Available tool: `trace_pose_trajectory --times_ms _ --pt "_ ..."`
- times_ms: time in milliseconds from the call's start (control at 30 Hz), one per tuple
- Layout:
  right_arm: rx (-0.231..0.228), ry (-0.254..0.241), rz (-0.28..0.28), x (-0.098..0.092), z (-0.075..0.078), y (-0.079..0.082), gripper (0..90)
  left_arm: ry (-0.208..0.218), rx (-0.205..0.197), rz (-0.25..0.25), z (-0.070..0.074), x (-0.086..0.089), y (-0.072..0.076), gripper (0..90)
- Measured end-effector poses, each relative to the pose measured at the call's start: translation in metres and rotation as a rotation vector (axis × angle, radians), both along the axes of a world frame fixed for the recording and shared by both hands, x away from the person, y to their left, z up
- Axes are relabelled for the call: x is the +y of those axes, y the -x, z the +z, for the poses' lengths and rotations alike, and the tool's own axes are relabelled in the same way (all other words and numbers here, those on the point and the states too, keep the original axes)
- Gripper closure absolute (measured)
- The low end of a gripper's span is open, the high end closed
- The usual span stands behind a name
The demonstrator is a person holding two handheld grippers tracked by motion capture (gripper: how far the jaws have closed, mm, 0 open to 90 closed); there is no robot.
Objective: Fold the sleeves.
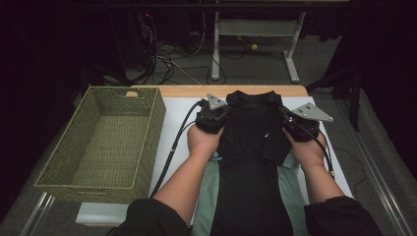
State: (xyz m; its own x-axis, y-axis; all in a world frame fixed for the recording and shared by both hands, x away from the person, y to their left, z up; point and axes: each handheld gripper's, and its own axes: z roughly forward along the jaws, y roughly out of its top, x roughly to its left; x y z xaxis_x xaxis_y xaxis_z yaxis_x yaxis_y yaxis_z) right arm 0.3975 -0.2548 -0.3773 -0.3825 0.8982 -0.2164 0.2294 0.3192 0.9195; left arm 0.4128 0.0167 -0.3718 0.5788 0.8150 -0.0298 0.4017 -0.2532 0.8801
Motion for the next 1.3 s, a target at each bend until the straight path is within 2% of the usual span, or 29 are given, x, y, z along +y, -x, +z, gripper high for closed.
trace_pose_trajectory --times_ms 100,267,500,600,767,867,933,1033,1200,1300 --pt "-0.032 0.015 0.006 0.003 0.0 0.01 86.8 -0.018 -0.029 -0.013 0.001 -0.002 0.01 81.2" --pt "-0.079 0.041 0.014 0.007 0.001 0.03 86.8 -0.016 -0.06 -0.023 -0.003 -0.001 0.03 81.2" --pt "-0.106 0.033 0.021 0.009 -0.003 0.056 86.8 0.011 -0.08 -0.037 -0.011 0.005 0.056 81.3" --pt "-0.116 0.023 0.025 0.009 -0.006 0.069 86.8 0.01 -0.105 -0.05 -0.013 0.007 0.07 81.3" --pt "-0.134 0.04 0.042 0.008 -0.012 0.091 86.8 -0.008 -0.151 -0.073 -0.02 0.01 0.094 81.3" --pt "-0.144 0.054 0.053 0.007 -0.017 0.104 86.8 0.007 -0.14 -0.094 -0.027 0.013 0.107 81.2" --pt "-0.147 0.058 0.06 0.005 -0.02 0.114 86.8 -0.013 -0.151 -0.108 -0.032 0.015 0.118 81.3" --pt "-0.149 0.048 0.07 0.0 -0.026 0.131 86.8 -0.013 -0.153 -0.128 -0.041 0.019 0.133 81.2" --pt "-0.125 0.025 0.084 -0.009 -0.041 0.161 86.8 -0.041 -0.137 -0.182 -0.059 0.023 0.161 81.2" --pt "-0.09 0.028 0.097 -0.013 -0.049 0.178 86.8 -0.07 -0.125 -0.212 -0.068 0.027 0.176 81.1"
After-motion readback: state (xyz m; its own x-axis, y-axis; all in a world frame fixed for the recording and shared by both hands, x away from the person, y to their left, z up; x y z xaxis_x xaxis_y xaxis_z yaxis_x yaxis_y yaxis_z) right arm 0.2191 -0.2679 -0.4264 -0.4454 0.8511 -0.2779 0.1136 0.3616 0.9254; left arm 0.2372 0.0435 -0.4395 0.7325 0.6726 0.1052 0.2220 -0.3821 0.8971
